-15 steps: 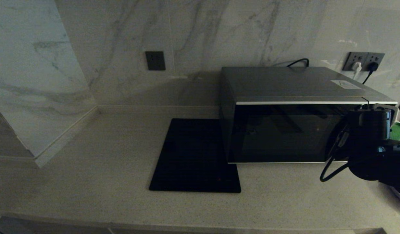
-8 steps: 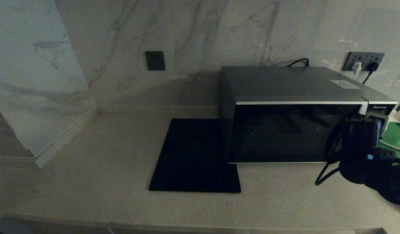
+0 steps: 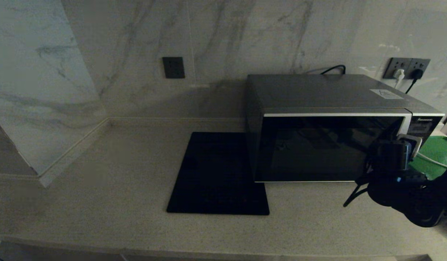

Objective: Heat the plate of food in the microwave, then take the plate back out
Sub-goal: Open the microwave oven

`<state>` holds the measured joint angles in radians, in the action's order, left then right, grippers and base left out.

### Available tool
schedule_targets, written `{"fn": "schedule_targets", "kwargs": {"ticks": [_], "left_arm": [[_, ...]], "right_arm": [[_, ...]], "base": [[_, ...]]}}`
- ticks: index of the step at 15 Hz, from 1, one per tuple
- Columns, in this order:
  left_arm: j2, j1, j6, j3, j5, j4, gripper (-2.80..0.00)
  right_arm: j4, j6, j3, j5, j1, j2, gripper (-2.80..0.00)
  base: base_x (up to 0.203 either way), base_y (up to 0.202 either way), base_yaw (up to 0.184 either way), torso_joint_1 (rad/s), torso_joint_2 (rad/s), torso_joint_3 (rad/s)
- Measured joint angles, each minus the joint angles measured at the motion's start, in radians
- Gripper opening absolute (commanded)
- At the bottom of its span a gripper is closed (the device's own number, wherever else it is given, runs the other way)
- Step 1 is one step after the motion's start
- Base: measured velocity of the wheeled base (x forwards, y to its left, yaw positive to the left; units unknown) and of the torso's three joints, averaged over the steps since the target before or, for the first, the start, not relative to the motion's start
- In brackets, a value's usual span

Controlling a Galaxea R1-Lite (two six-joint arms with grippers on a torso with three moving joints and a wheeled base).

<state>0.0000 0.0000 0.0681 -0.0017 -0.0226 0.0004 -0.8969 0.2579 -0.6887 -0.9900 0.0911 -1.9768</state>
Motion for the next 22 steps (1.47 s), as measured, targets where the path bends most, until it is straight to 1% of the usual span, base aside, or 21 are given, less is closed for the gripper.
{"fn": "schedule_targets", "kwargs": {"ticks": [7,8,9,17,20,22], "left_arm": [[0.000,0.000,0.000,0.000,0.000,0.000,-2.80],[0.000,0.000,0.000,0.000,0.000,0.000,-2.80],[0.000,0.000,0.000,0.000,0.000,0.000,-2.80],[0.000,0.000,0.000,0.000,0.000,0.000,-2.80],[0.000,0.000,0.000,0.000,0.000,0.000,-2.80],[0.000,0.000,0.000,0.000,0.000,0.000,-2.80]], "right_arm": [[-0.001,0.001,-0.026,-0.002,-0.020,-0.033,0.00],[-0.001,0.002,-0.027,-0.003,-0.020,-0.035,-2.62],[-0.002,0.002,-0.027,-0.002,-0.020,-0.036,-2.80],[-0.009,0.009,-0.011,0.003,-0.019,-0.037,-2.80],[-0.062,0.004,0.012,-0.003,-0.019,-0.038,-2.80],[-0.073,0.005,0.023,-0.020,-0.019,-0.040,-2.80]], "base": [[0.000,0.000,0.000,0.000,0.00,0.000],[0.000,0.000,0.000,0.000,0.00,0.000],[0.000,0.000,0.000,0.000,0.00,0.000],[0.000,0.000,0.000,0.000,0.00,0.000],[0.000,0.000,0.000,0.000,0.00,0.000],[0.000,0.000,0.000,0.000,0.00,0.000]]}}
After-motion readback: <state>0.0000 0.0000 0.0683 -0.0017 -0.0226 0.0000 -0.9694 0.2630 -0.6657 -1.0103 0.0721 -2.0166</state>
